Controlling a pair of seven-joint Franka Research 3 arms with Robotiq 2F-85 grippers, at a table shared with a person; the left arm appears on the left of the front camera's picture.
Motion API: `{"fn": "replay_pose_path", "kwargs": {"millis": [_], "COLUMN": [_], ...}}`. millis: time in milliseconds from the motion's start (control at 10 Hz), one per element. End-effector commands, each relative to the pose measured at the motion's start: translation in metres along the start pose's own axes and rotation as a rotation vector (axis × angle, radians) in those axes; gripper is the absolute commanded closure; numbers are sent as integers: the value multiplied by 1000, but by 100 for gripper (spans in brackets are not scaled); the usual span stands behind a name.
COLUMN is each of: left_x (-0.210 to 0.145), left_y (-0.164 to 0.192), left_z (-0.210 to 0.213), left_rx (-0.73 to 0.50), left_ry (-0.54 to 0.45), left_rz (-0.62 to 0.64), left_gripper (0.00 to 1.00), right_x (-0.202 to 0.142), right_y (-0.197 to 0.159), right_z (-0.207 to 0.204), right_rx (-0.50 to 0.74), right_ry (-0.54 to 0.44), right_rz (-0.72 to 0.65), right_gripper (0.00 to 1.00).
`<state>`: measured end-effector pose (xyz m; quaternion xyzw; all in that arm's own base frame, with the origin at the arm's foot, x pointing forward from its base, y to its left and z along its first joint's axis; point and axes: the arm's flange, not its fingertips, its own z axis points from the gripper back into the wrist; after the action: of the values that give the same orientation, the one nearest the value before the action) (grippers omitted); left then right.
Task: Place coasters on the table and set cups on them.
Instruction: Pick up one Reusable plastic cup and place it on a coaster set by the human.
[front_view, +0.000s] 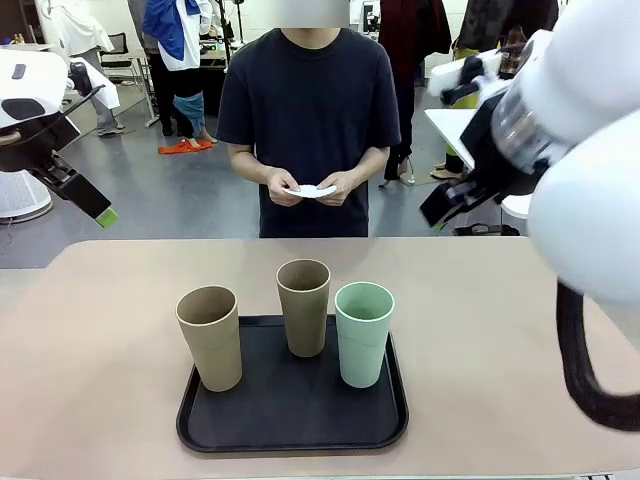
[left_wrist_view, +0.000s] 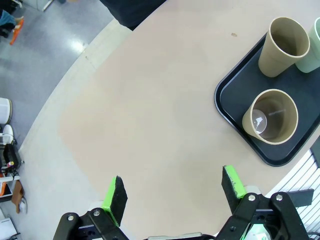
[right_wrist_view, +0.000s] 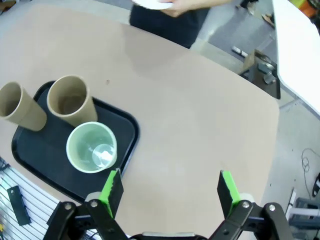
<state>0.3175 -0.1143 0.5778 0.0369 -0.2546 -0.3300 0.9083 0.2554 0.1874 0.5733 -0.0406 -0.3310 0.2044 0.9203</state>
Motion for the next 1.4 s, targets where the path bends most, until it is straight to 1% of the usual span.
{"fn": "replay_pose_path", "kwargs": {"millis": [0,100,300,400,500,600,700,800,900,1000,1100,1200,1300], "left_x": [2,2,2,0,-9,-28,-40,-46,-55,-66,-80,-104,-124], "left_y": [1,1,1,0,24,51,75,92,102,121,142,158,175], "left_z": [1,1,1,0,-3,5,16,22,22,16,10,4,-1], "left_rx": [-1,-1,-1,0,-438,-855,-1137,-1316,-1384,-1403,-1361,-1313,-1295], "left_ry": [5,5,5,0,-145,-305,-433,-484,-484,-483,-474,-423,-371], "left_rz": [13,13,13,0,78,205,304,356,432,551,637,715,781], "left_gripper": [0,0,0,0,0,0,0,0,0,0,0,0,0], "right_x": [8,0,0,5,-12,-33,-50,-61,-74,-91,-109,-131,-152], "right_y": [-26,0,0,-14,-49,-82,-111,-129,-146,-163,-177,-189,-200], "right_z": [11,0,0,7,-7,-13,-15,-17,-22,-28,-33,-39,-44], "right_rx": [-86,0,0,-26,230,520,718,844,925,1000,1014,987,985], "right_ry": [49,0,0,14,-46,-79,-127,-157,-141,-101,-35,19,55], "right_rz": [-57,0,0,-26,-269,-470,-632,-734,-818,-906,-952,-988,-1019], "right_gripper": [0,0,0,0,0,0,0,0,0,0,0,0,0]}}
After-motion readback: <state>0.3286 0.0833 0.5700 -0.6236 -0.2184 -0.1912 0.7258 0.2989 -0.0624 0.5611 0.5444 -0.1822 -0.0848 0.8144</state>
